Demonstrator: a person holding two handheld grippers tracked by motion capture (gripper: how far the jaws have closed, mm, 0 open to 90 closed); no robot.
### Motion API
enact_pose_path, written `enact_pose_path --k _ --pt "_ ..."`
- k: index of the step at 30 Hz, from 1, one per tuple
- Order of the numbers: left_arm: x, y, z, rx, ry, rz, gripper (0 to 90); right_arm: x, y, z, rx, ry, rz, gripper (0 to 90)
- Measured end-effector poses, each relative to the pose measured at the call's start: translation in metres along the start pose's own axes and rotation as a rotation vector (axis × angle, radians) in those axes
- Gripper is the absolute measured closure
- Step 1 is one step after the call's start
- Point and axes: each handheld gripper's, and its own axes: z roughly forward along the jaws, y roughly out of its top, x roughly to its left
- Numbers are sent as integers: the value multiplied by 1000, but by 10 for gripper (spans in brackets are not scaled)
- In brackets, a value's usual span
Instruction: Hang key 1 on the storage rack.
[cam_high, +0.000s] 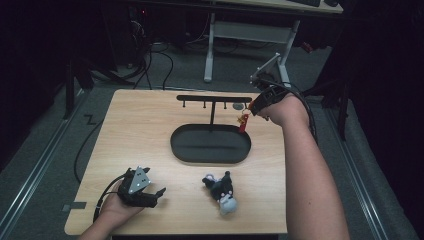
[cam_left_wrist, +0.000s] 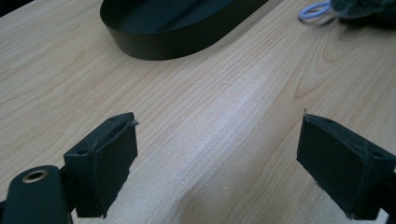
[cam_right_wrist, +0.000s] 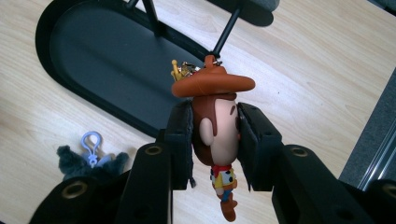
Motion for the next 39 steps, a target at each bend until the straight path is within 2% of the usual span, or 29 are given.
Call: enact_pose_path --k 9,15,26,39 --pt "1 -1 0 2 0 -6 130 -7 10 8 -5 -27 21 677" --pt "2 -1 0 8 0 -3 130 -8 14 11 -19 -27 27 678" --pt "1 -2 0 3 -1 -7 131 -17 3 23 -12 -46 56 678" --pt "-1 -1 1 6 -5 1 131 -23 -16 68 25 -27 95 675"
